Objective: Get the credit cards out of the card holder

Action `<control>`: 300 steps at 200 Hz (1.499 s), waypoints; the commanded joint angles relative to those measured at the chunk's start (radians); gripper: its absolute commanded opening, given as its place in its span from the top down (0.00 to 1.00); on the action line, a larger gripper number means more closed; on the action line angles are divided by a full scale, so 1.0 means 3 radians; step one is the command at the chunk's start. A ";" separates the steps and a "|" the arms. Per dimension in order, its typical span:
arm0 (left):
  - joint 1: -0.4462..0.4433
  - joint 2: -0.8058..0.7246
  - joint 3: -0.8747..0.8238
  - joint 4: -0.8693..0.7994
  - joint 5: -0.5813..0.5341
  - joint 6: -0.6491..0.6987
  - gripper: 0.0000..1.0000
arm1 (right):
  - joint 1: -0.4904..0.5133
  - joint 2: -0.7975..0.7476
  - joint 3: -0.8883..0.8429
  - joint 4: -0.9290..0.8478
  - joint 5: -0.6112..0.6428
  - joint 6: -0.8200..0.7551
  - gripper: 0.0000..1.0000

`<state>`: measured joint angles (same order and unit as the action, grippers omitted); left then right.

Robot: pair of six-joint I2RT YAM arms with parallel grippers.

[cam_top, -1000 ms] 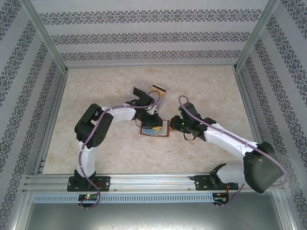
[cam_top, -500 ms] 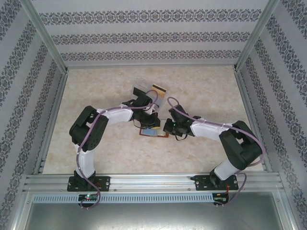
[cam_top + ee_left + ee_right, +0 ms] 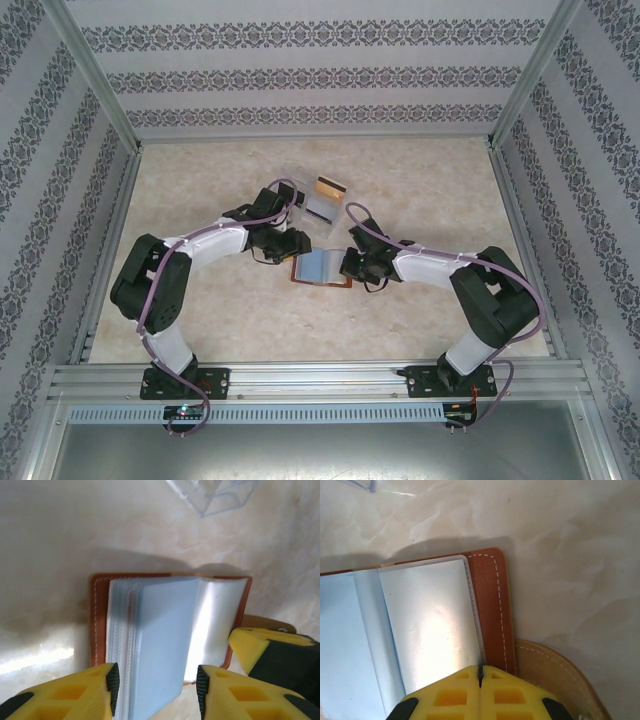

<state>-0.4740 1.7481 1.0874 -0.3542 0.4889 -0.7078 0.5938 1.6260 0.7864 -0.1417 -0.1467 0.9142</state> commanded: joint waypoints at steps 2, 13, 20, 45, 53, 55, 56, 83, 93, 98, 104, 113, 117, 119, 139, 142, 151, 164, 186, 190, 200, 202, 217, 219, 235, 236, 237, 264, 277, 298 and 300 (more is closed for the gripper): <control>-0.0001 0.0029 -0.0033 -0.0048 0.0021 0.0007 0.52 | 0.0043 0.0056 0.0038 -0.0104 0.0101 -0.0031 0.94; 0.0000 0.0047 -0.0021 -0.0015 0.0089 0.0002 0.53 | 0.0042 0.0068 0.0038 -0.0098 0.0096 -0.0033 0.94; -0.0003 0.0056 -0.0023 0.0018 0.0150 -0.0003 0.54 | 0.0045 0.0072 0.0043 -0.0103 0.0093 -0.0036 0.95; -0.0003 0.0081 -0.0006 0.0086 0.0242 -0.0034 0.59 | 0.0052 0.0091 0.0044 -0.0114 0.0090 -0.0036 0.95; -0.0005 0.0094 -0.0002 0.0086 0.0249 -0.0030 0.59 | 0.0054 0.0096 0.0047 -0.0115 0.0091 -0.0033 0.95; -0.0001 0.0100 -0.0001 0.0086 0.0248 -0.0033 0.59 | 0.0056 0.0097 0.0047 -0.0111 0.0090 -0.0032 0.95; -0.0001 0.0100 0.0000 0.0089 0.0247 -0.0031 0.59 | 0.0056 0.0097 0.0047 -0.0111 0.0090 -0.0034 0.95; -0.0005 0.0165 -0.0005 0.0116 0.0318 -0.0034 0.59 | 0.0066 0.0118 0.0057 -0.0111 0.0090 -0.0029 0.95; -0.0005 0.0180 -0.0012 0.0143 0.0366 -0.0034 0.59 | 0.0064 0.0118 0.0058 -0.0116 0.0093 -0.0027 0.95; -0.0004 0.0186 -0.0011 0.0155 0.0383 -0.0033 0.58 | 0.0062 0.0125 0.0062 -0.0117 0.0091 -0.0030 0.95; -0.0005 0.0195 -0.0018 0.0163 0.0388 -0.0038 0.58 | 0.0063 0.0127 0.0063 -0.0122 0.0095 -0.0035 0.95; -0.0009 0.0206 -0.0019 0.0162 0.0376 -0.0034 0.58 | 0.0066 0.0127 0.0063 -0.0128 0.0098 -0.0027 0.95; -0.0006 0.0215 -0.0018 0.0163 0.0378 -0.0034 0.58 | 0.0067 0.0125 0.0063 -0.0126 0.0091 -0.0028 0.95; -0.0005 0.0216 -0.0019 0.0163 0.0382 -0.0032 0.58 | 0.0069 0.0124 0.0063 -0.0130 0.0090 -0.0030 0.95; -0.0005 0.0259 -0.0020 0.0163 0.0376 -0.0029 0.58 | 0.0071 0.0125 0.0063 -0.0130 0.0090 -0.0023 0.95; -0.0006 0.0259 -0.0023 0.0161 0.0375 -0.0033 0.57 | 0.0070 0.0127 0.0064 -0.0127 0.0091 -0.0022 0.96; -0.0005 0.0274 -0.0017 0.0146 0.0358 -0.0036 0.57 | 0.0067 0.0128 0.0068 -0.0133 0.0091 -0.0025 0.95; -0.0005 0.0283 -0.0018 0.0123 0.0331 -0.0049 0.56 | 0.0069 0.0137 0.0063 -0.0140 0.0096 -0.0028 0.96; -0.0001 0.0275 -0.0013 0.0139 0.0342 -0.0066 0.55 | 0.0069 0.0146 0.0063 -0.0136 0.0099 -0.0022 0.95; -0.0001 0.0276 -0.0015 0.0149 0.0355 -0.0074 0.55 | 0.0070 0.0144 0.0063 -0.0139 0.0095 -0.0023 0.95; -0.0006 0.0291 -0.0017 0.0198 0.0417 -0.0093 0.55 | 0.0071 0.0148 0.0059 -0.0132 0.0098 -0.0021 0.96; -0.0008 0.0294 -0.0019 0.0202 0.0429 -0.0102 0.55 | 0.0069 0.0149 0.0058 -0.0135 0.0097 -0.0022 0.96; -0.0023 0.0311 -0.0020 0.0232 0.0444 -0.0131 0.58 | 0.0071 0.0148 0.0058 -0.0136 0.0097 -0.0019 0.95; -0.0025 0.0313 -0.0024 0.0230 0.0438 -0.0131 0.58 | 0.0070 0.0148 0.0058 -0.0135 0.0096 -0.0020 0.95; -0.0056 0.0324 -0.0007 0.0207 0.0407 -0.0131 0.60 | 0.0068 0.0139 0.0058 -0.0131 0.0088 -0.0013 0.95; -0.0059 0.0327 -0.0003 0.0203 0.0404 -0.0128 0.60 | 0.0067 0.0141 0.0058 -0.0134 0.0086 -0.0014 0.95; -0.0060 0.0328 -0.0001 0.0198 0.0399 -0.0127 0.60 | 0.0069 0.0139 0.0058 -0.0135 0.0088 -0.0012 0.95; -0.0138 0.0386 0.0077 0.0115 0.0332 -0.0084 0.60 | 0.0072 0.0110 0.0057 -0.0137 0.0075 -0.0012 0.96; -0.0167 0.0420 0.0102 0.0122 0.0351 -0.0080 0.60 | 0.0067 0.0087 0.0058 -0.0144 0.0075 -0.0010 0.95; -0.0183 0.0458 0.0127 0.0110 0.0351 -0.0072 0.66 | 0.0063 -0.0043 0.0063 -0.0152 -0.0038 0.0011 0.94; -0.0180 0.0460 0.0128 0.0105 0.0343 -0.0068 0.67 | 0.0061 -0.0059 0.0066 -0.0148 -0.0048 0.0012 0.94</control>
<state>-0.5140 1.8542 1.1065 -0.3115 0.5983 -0.7357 0.6003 1.6409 0.8013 -0.1463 -0.1455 0.9142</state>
